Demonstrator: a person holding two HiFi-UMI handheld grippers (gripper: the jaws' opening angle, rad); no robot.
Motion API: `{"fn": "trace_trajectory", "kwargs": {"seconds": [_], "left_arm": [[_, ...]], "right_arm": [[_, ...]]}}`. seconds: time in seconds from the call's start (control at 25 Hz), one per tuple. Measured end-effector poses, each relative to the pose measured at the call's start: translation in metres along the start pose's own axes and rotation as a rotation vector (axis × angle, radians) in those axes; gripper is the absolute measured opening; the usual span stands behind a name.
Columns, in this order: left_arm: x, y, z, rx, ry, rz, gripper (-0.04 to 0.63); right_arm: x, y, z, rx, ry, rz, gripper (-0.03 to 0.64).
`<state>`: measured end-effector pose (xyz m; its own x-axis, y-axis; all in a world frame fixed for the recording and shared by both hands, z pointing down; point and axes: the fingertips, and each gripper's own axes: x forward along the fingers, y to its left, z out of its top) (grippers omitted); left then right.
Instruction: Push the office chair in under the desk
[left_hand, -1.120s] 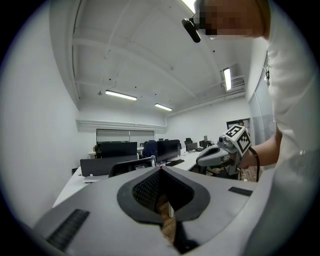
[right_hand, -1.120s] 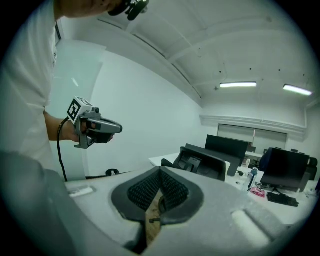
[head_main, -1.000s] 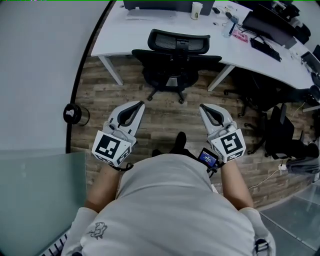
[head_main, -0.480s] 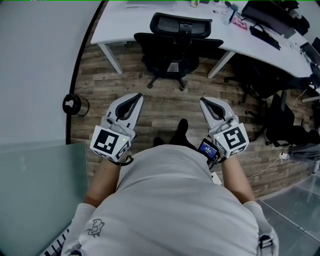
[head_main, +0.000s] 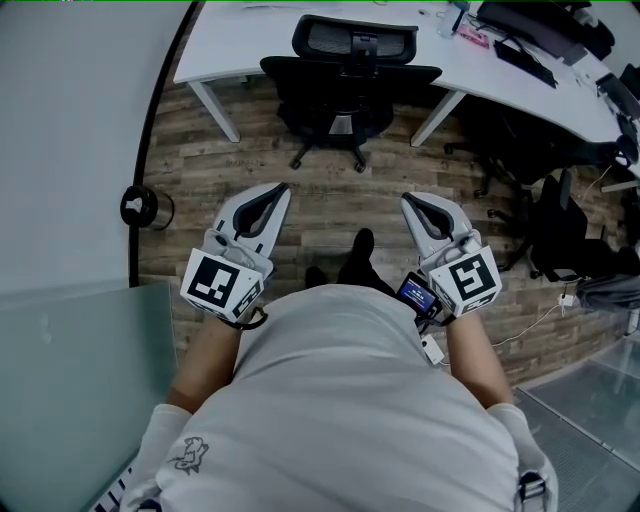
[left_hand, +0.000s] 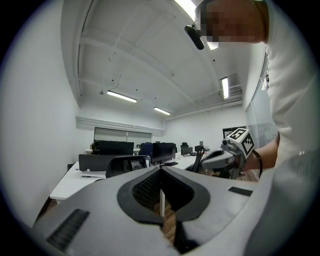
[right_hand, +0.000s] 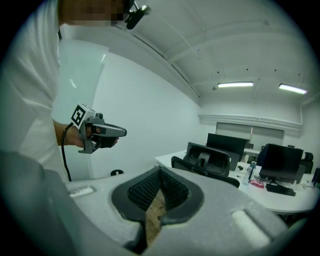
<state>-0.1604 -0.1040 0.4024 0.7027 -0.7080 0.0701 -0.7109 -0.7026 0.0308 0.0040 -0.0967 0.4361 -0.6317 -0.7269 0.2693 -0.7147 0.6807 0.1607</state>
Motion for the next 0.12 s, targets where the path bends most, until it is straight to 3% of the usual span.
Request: {"fn": "trace_trajectory", "kwargs": {"seconds": [0.12], "left_arm": [[0.0033, -0.0027, -0.0051, 0.001, -0.01, -0.003, -0.002]], "right_arm": [[-0.0027, -0.0009, -0.0067, 0.005, 0.005, -0.008, 0.003]]}}
